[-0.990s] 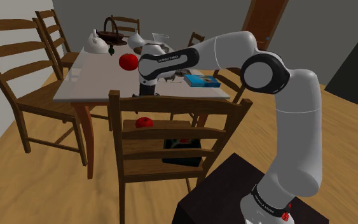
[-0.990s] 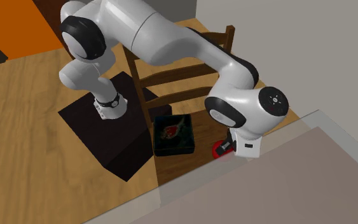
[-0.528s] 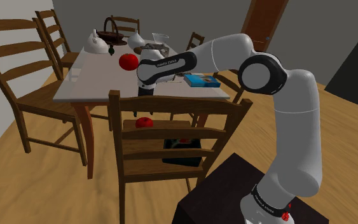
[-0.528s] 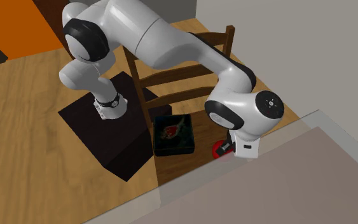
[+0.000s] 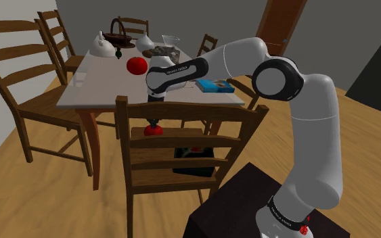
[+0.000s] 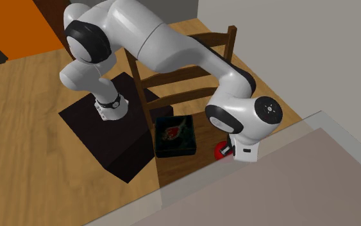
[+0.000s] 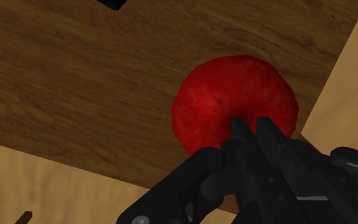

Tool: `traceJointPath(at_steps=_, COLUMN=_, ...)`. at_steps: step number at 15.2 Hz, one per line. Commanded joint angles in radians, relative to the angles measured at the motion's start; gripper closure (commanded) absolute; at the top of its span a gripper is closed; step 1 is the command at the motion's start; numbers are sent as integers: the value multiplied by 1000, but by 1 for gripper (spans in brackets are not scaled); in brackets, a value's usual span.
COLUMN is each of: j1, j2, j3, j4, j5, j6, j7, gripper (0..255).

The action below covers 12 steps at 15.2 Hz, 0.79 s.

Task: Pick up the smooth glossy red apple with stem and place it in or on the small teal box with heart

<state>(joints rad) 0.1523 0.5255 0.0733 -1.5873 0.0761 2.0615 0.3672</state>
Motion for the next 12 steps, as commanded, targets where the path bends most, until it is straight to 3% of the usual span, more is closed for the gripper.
traceJointPath(at_steps=1, j1=0, j2=2, j3=0, j4=-1, j5=0, j6=2, j7=0, gripper=255)
traceJointPath(at_steps=5, j1=0, j2=6, j3=0, j4=2, j5=0, j6=3, j7=0, gripper=255)
traceJointPath(at_steps=12, j1=-7, j2=-28, j3=-2, j4=45, j5=-1, j6=-75, j7=-2, gripper=255)
